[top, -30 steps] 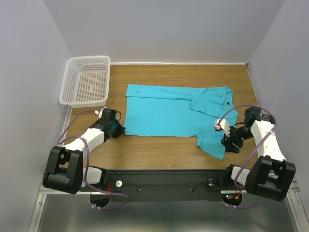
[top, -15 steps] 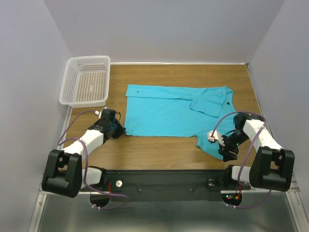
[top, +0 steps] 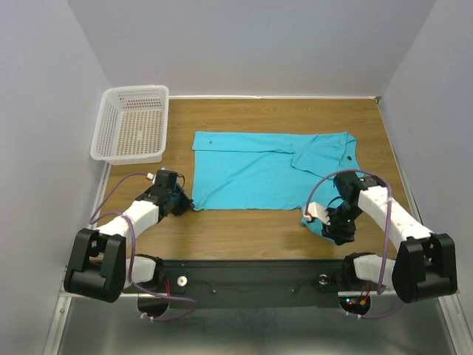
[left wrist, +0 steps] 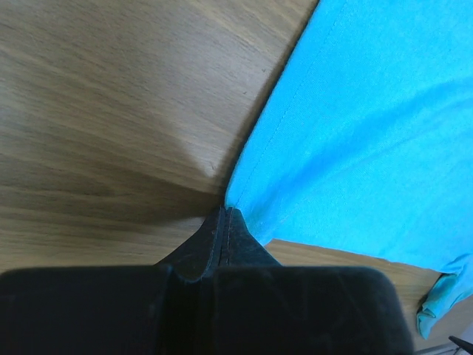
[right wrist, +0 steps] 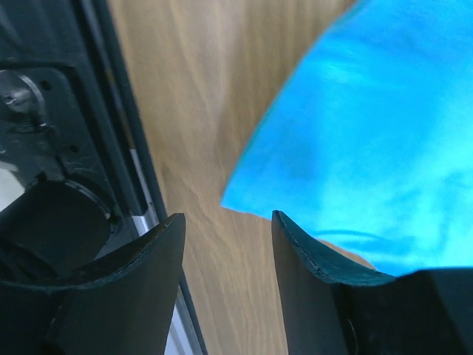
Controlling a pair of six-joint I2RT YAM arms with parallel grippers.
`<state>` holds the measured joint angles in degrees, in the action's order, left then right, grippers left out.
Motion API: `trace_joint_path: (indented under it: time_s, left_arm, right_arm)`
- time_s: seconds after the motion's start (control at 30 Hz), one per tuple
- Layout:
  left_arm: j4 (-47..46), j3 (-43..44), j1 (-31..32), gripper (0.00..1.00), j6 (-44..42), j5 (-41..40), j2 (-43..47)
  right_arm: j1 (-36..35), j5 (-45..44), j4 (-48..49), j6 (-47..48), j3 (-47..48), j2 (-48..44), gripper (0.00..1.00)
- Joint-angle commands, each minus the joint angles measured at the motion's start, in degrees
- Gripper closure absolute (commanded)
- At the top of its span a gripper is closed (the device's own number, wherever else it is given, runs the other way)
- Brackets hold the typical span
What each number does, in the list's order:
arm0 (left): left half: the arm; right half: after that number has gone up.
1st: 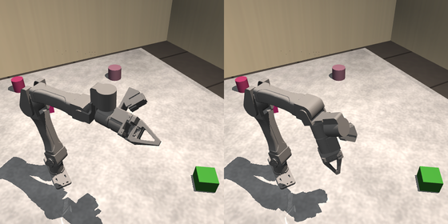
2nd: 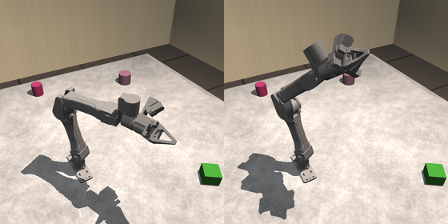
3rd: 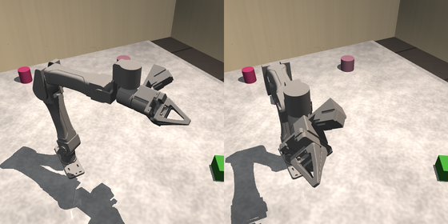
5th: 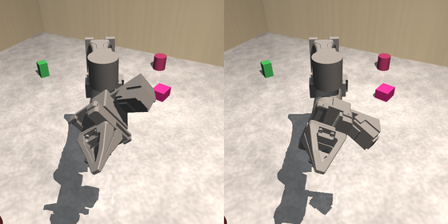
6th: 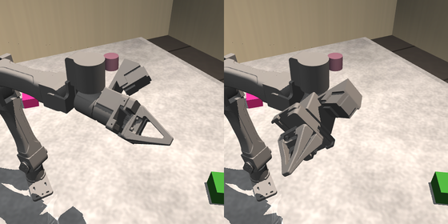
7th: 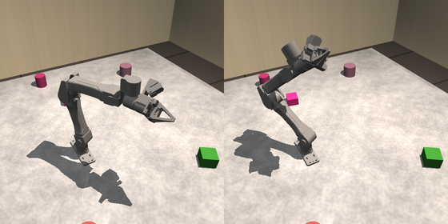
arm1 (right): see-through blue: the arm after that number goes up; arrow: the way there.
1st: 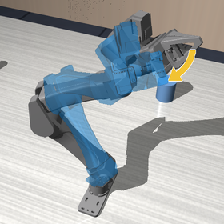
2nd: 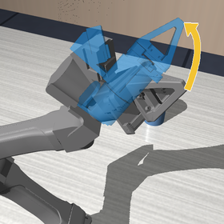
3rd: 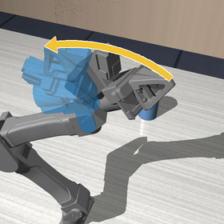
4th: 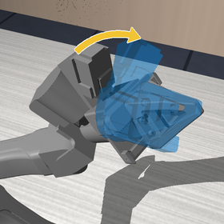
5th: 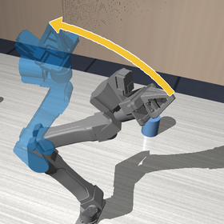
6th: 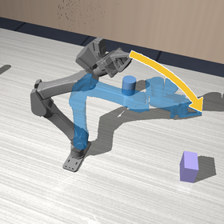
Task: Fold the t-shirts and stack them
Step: Fold the tshirt
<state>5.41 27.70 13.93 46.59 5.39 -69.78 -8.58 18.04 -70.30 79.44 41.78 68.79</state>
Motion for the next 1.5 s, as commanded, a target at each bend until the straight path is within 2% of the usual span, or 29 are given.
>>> trace_joint_path:
  time_s: [0.0, 0.1, 0.5, 0.9, 1.3, 1.47]
  left_arm:
    - [-0.14, -0.9, 0.31, 1.0, -0.18, 0.41, 1.49]
    - [-0.31, -0.81, 0.39, 1.0, -0.09, 0.67, 1.31]
    - [-1.01, -1.6, 0.39, 1.0, 0.08, 1.55, 1.57]
    - [-1.28, -2.3, 0.22, 1.0, 0.17, 1.82, 2.63]
    - [-1.63, -2.57, 0.3, 1.0, 0.7, 1.64, 2.46]
    - [-1.63, -2.65, 0.3, 1.0, 0.87, 1.56, 2.19]
  right_arm:
    - [-3.28, -7.47, 4.03, -9.55, 0.33, -3.23, 0.43]
    - [-8.02, -13.8, 7.01, -14.99, -0.56, -1.31, 0.42]
    - [-21.21, -19.01, 8.87, -27.39, 0.58, 10.74, 0.4]
    - [-23.15, -22.61, 9.74, -38.47, 1.37, 15.23, 0.44]
    - [-23.15, -24.72, 9.92, -43.05, 1.73, 17.16, 0.47]
    - [-23.15, -23.49, 8.78, -45.42, 2.95, 19.88, 0.53]
